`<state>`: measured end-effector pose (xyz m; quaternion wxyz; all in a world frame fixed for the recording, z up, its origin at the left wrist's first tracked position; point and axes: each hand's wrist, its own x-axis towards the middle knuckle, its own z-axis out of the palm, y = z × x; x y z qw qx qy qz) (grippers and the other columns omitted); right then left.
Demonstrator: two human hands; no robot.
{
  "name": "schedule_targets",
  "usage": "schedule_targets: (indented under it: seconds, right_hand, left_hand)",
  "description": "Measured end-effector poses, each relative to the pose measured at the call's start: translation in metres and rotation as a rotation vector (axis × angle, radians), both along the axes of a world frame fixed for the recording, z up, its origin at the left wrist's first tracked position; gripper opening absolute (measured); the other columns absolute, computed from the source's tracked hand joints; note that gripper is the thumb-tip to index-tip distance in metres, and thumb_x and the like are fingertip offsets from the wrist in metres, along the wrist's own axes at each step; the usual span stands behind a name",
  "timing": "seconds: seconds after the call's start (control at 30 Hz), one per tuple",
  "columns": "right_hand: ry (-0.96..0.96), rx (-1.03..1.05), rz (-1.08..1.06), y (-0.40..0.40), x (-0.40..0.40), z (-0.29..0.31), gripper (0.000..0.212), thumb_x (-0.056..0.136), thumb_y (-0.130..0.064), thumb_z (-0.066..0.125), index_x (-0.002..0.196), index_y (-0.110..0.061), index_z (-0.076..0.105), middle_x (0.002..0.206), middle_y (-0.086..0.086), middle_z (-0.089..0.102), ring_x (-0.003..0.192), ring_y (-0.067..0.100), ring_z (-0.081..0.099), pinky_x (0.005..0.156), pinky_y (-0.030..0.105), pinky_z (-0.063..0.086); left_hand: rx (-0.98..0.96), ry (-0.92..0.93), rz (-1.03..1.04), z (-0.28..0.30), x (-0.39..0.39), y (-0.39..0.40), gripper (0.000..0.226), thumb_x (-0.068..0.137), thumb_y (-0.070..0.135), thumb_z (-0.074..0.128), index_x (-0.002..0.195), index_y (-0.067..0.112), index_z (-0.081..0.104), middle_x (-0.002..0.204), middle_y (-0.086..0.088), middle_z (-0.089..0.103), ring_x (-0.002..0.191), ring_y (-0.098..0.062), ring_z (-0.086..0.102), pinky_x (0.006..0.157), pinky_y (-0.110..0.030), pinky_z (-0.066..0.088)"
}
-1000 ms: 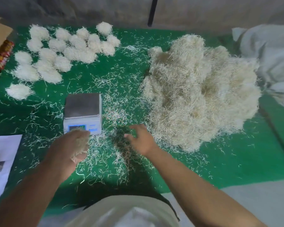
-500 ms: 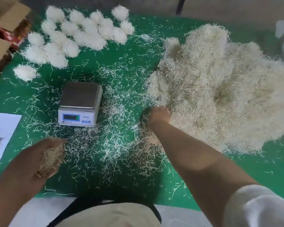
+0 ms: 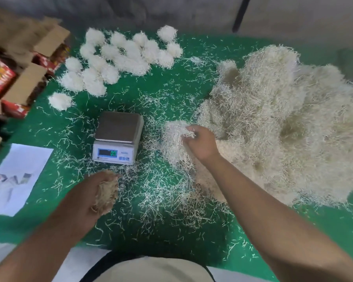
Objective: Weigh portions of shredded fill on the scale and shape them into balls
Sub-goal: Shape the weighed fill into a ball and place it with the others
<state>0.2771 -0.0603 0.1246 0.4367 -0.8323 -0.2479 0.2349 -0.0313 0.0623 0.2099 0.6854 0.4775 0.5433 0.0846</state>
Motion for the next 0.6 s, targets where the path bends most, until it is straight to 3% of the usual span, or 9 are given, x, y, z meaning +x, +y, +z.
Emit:
schedule_targets:
  seconds: [0.07,0.13,0.2,0.27,0.3,0.37,0.43,0.5,0.6]
  right_hand:
    - [0.015,0.104,-0.044,0.001,-0.008,0.023,0.044,0.096,-0.012,0.076,0.139,-0.013,0.064,0.113,-0.025,0.06,0.118,0.018,0.05,0.073,-0.006,0.042]
    - [-0.031,0.131,-0.063,0.001,-0.014,0.049,0.044,0.096,-0.017,0.077,0.138,-0.016,0.064,0.133,-0.011,0.065,0.118,0.016,0.057,0.075,-0.008,0.04]
    - [-0.038,0.156,-0.078,-0.001,-0.02,0.076,0.044,0.096,-0.023,0.078,0.137,-0.017,0.064,0.153,0.001,0.056,0.127,0.012,0.062,0.103,0.007,0.035]
    - [-0.012,0.187,-0.071,-0.007,-0.026,0.099,0.038,0.095,-0.027,0.079,0.13,-0.022,0.065,0.154,0.003,0.056,0.134,0.01,0.053,0.113,0.026,0.034]
    - [0.013,0.209,-0.066,-0.009,-0.03,0.11,0.034,0.094,-0.028,0.079,0.125,-0.027,0.066,0.152,0.003,0.058,0.125,0.005,0.055,0.112,0.031,0.039]
    - [0.072,0.231,-0.056,-0.015,-0.038,0.124,0.028,0.094,-0.031,0.079,0.119,-0.036,0.066,0.142,-0.003,0.063,0.086,-0.012,0.055,0.083,0.025,0.05]
    - [0.124,0.234,-0.066,-0.022,-0.045,0.135,0.032,0.095,-0.034,0.078,0.123,-0.041,0.065,0.117,-0.014,0.071,0.057,-0.008,0.051,0.064,0.019,0.044]
    - [0.161,0.235,-0.06,-0.027,-0.053,0.142,0.042,0.095,-0.035,0.078,0.133,-0.039,0.062,0.104,-0.015,0.07,0.059,-0.001,0.064,0.061,0.015,0.051]
    - [0.186,0.249,-0.059,-0.031,-0.064,0.144,0.053,0.094,-0.03,0.078,0.143,-0.033,0.058,0.113,-0.009,0.068,0.067,-0.004,0.068,0.059,0.011,0.053]
  left_hand:
    - [0.018,0.002,-0.109,0.011,0.009,0.005,0.011,0.085,0.027,0.076,0.094,0.023,0.081,0.091,-0.002,0.08,0.09,-0.025,0.074,0.062,-0.035,0.062]
    - [0.079,-0.002,-0.174,0.024,0.02,0.009,0.01,0.091,0.024,0.072,0.094,0.02,0.08,0.097,-0.008,0.079,0.091,-0.021,0.073,0.068,-0.034,0.06]
    - [0.186,-0.008,-0.269,0.036,0.03,0.016,0.014,0.096,0.02,0.069,0.107,0.015,0.074,0.103,-0.011,0.076,0.087,-0.014,0.074,0.066,-0.028,0.058]
    - [0.215,-0.033,-0.329,0.055,0.046,0.021,0.025,0.087,0.029,0.073,0.111,0.022,0.072,0.11,-0.017,0.073,0.095,-0.03,0.074,0.066,-0.036,0.058]
    - [0.267,-0.045,-0.382,0.062,0.054,0.024,0.035,0.078,0.035,0.075,0.112,0.029,0.071,0.11,-0.018,0.071,0.094,-0.036,0.072,0.065,-0.038,0.059]
    - [0.402,-0.081,-0.508,0.075,0.071,0.031,0.064,0.071,0.032,0.081,0.132,0.04,0.063,0.109,-0.01,0.063,0.086,-0.029,0.069,0.059,-0.036,0.061]
    - [0.51,-0.053,-0.62,0.083,0.09,0.036,0.093,0.079,0.033,0.088,0.157,0.04,0.039,0.131,-0.001,0.055,0.107,-0.027,0.065,0.078,-0.037,0.063]
    - [0.516,0.013,-0.75,0.086,0.107,0.039,0.114,0.072,0.055,0.089,0.162,0.043,0.021,0.164,-0.001,0.034,0.143,-0.031,0.044,0.11,-0.053,0.043]
    - [0.431,0.01,-0.842,0.08,0.12,0.039,0.121,0.07,0.062,0.089,0.164,0.033,0.018,0.171,0.002,0.023,0.152,-0.027,0.032,0.118,-0.051,0.032]
